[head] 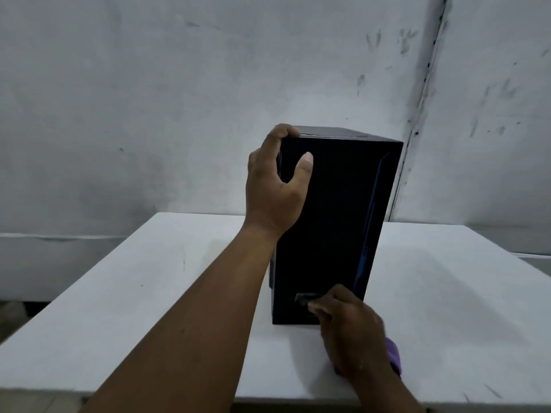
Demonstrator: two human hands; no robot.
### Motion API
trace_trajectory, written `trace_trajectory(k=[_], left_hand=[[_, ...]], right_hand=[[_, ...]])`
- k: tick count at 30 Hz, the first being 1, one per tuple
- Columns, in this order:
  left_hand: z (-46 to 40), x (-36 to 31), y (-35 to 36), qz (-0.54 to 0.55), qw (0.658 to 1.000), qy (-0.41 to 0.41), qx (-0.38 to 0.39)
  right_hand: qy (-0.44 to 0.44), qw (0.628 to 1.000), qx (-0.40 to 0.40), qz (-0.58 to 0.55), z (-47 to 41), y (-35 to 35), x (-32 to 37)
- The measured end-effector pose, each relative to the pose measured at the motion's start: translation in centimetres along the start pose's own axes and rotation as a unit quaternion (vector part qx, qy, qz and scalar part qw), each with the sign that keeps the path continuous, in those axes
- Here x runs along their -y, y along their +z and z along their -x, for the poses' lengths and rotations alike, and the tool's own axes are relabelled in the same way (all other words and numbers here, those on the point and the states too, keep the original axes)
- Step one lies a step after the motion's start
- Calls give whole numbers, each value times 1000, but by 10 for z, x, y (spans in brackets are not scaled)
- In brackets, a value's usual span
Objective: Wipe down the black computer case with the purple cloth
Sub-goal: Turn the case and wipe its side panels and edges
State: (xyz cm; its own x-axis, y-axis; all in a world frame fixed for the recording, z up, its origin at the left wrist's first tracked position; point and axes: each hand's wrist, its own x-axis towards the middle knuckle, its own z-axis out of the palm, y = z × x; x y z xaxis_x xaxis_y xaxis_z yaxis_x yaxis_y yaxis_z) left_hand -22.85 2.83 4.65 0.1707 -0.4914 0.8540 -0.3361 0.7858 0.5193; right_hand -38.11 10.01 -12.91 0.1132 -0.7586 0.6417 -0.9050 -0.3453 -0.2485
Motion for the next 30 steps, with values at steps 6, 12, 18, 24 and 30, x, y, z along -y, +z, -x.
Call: trace_trajectory(k=[6, 12, 18, 24, 30], left_hand=[[-1, 1, -5, -4, 1000, 4, 17], [1, 2, 3, -2, 1000, 9, -15], [0, 3, 1, -2, 1000, 6, -17], [0, 1, -3, -7, 1000, 6, 13], [1, 1, 0, 1, 1000, 3, 2]], right_hand=[[100, 985, -129, -51, 2, -16, -18], [117, 976, -155, -96, 2, -3, -5], [69, 996, 51, -15, 1, 6, 18], [232, 968, 93, 1, -2, -29, -6], [275, 959, 71, 13, 4, -24, -8]])
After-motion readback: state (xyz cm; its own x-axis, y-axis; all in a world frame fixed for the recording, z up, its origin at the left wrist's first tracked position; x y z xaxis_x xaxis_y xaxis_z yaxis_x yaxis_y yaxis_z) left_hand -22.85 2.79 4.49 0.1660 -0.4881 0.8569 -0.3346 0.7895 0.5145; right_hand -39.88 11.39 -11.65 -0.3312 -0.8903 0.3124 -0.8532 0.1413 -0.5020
